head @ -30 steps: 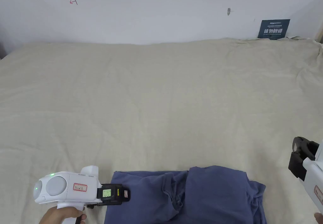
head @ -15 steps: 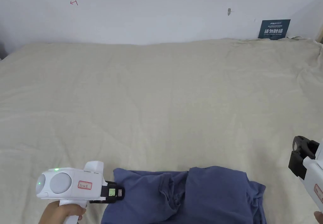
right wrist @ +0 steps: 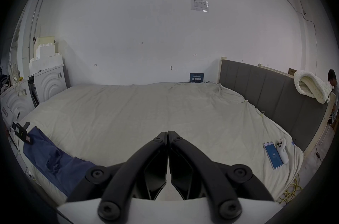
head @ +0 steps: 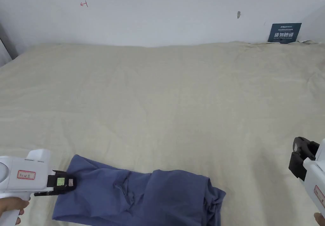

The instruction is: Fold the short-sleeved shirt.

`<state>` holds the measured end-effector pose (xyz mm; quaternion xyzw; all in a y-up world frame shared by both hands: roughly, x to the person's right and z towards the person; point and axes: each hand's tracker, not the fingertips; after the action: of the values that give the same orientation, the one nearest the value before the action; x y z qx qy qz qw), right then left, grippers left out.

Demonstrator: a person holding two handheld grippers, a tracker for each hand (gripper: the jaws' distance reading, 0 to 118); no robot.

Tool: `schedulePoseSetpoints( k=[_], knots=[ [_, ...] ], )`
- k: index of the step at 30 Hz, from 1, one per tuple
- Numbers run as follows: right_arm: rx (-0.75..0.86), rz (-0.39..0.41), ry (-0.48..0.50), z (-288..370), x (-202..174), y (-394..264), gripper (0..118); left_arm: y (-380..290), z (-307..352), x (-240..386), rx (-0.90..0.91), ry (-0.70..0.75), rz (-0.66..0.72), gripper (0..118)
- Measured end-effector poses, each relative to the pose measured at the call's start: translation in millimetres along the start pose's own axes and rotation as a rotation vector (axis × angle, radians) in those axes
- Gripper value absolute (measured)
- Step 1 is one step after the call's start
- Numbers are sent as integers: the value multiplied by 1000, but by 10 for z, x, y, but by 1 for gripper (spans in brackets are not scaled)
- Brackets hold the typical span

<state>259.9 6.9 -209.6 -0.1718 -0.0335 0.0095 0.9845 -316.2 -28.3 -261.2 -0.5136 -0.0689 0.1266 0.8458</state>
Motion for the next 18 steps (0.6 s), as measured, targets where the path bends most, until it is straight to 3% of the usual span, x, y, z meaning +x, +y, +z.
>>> schedulePoseSetpoints(
  k=[6, 18],
  knots=[
    [-2, 0, 8, 2, -7, -6, 0, 29, 15, 409, -13, -1, -12, 2],
    [4, -8, -10, 111, 119, -22, 0, 155, -572, 1791, -111, -192, -226, 2]
  ],
)
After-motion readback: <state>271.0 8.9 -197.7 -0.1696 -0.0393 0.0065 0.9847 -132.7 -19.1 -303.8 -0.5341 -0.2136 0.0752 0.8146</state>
